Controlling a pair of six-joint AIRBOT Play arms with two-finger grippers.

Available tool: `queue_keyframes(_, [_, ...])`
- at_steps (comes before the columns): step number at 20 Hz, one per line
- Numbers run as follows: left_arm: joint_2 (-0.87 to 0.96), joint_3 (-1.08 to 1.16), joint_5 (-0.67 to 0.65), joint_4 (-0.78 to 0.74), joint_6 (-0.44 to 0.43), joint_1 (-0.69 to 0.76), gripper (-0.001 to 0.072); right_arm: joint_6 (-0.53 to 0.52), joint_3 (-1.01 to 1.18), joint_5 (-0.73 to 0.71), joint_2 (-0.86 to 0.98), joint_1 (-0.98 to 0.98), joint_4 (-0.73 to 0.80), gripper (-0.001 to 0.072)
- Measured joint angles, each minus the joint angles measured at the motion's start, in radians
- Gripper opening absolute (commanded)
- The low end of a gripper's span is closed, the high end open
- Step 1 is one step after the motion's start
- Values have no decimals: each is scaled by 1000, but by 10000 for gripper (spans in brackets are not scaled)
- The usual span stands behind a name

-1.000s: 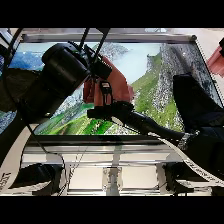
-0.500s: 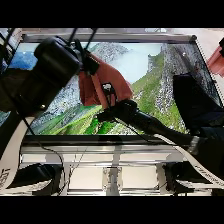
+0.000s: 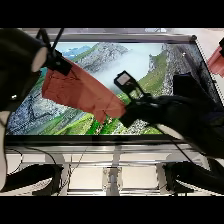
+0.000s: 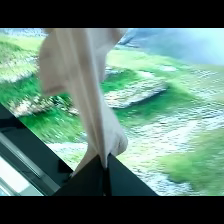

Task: Fold the clothes and pants, and hang the long-sleeved shirts on hangers.

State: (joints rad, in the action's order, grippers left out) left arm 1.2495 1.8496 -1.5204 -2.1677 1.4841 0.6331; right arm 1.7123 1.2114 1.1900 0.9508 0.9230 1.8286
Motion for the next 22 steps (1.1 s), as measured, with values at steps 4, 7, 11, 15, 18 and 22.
queue_keyframes(4, [-102, 0, -55, 160, -29, 9, 28, -78, 0, 56, -150, 0, -1, 5])
queue_keyframes(7, [-178, 0, -133, 290, 18, 11, 28, -109, 5, 74, -248, 0, -23, 5])
queue_keyframes(11, [-241, 1, -190, 520, 62, 11, 28, -143, 68, 129, -317, 0, -85, 4])
queue_keyframes(15, [-237, -2, -209, 726, 73, 11, 28, -153, 154, 254, -338, 0, -128, 4])
queue_keyframes(18, [-197, -21, -216, 777, 67, -9, 28, -153, 185, 336, -341, 0, -113, 2])
queue_keyframes(22, [-108, -101, -216, 798, 61, -103, 29, -153, 199, 418, -309, 0, -25, 3])
